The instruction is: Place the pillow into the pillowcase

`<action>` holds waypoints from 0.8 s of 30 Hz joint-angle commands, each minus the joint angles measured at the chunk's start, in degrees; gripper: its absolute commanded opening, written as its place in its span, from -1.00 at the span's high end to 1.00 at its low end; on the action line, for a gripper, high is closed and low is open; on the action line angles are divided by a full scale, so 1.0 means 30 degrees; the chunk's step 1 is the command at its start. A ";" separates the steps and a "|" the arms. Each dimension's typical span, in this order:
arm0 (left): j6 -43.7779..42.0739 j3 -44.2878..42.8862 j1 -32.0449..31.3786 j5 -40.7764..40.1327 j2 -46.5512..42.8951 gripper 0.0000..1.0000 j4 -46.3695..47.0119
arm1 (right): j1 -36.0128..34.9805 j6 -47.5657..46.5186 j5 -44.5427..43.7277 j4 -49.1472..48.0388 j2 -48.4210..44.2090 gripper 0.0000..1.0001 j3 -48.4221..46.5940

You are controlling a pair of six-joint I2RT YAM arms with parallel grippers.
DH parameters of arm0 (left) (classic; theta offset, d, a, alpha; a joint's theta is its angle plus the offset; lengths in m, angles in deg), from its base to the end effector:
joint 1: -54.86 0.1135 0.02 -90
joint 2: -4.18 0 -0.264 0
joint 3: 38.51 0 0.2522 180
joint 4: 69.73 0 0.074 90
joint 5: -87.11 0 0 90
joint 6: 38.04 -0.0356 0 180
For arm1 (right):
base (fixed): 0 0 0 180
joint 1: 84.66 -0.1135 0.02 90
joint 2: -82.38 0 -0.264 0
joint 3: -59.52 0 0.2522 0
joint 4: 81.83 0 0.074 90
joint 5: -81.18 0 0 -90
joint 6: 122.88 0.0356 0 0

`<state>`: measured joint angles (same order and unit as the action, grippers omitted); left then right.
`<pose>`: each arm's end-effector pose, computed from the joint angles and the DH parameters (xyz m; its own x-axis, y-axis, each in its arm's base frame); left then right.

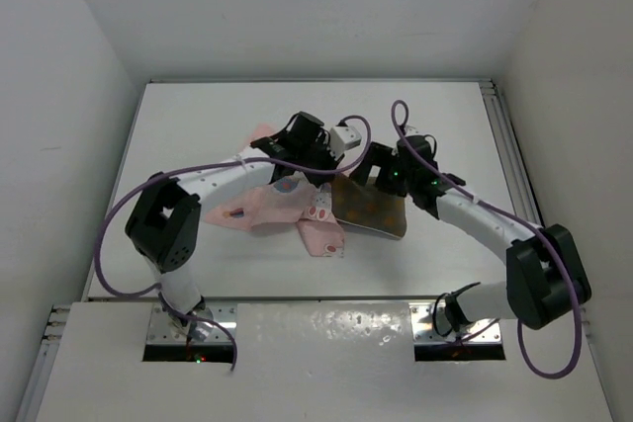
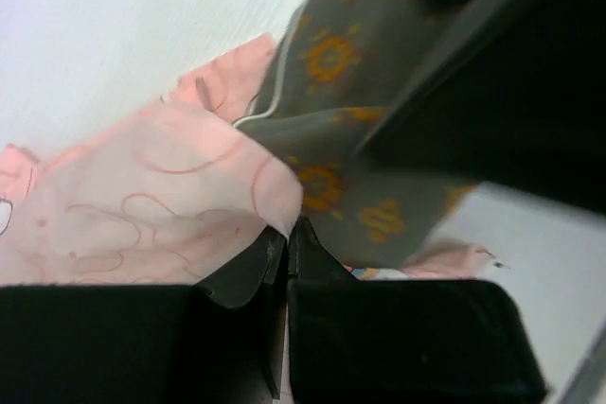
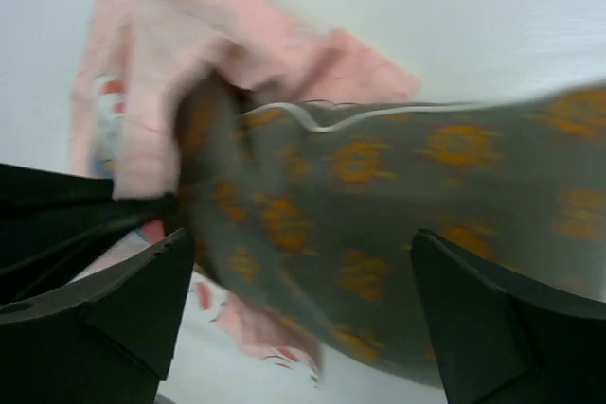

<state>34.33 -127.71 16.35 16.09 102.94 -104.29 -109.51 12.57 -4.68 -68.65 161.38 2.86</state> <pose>0.2950 -0.2495 0.2576 -0.2855 0.5932 -0.7527 0.9003 0.4354 0.0016 0.2639 0.1251 0.2132 -0.7065 0.4561 -0.5411 0.0442 0.7916 0.6095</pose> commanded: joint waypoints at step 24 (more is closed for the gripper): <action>0.0281 -0.4029 -0.0731 0.2278 0.2030 1.00 -0.0447 | 0.2392 0.0115 0.6822 -0.2473 0.3201 1.00 0.0565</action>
<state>35.49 -134.57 15.35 15.35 108.65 -107.21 -100.54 14.69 10.18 -73.09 172.20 8.54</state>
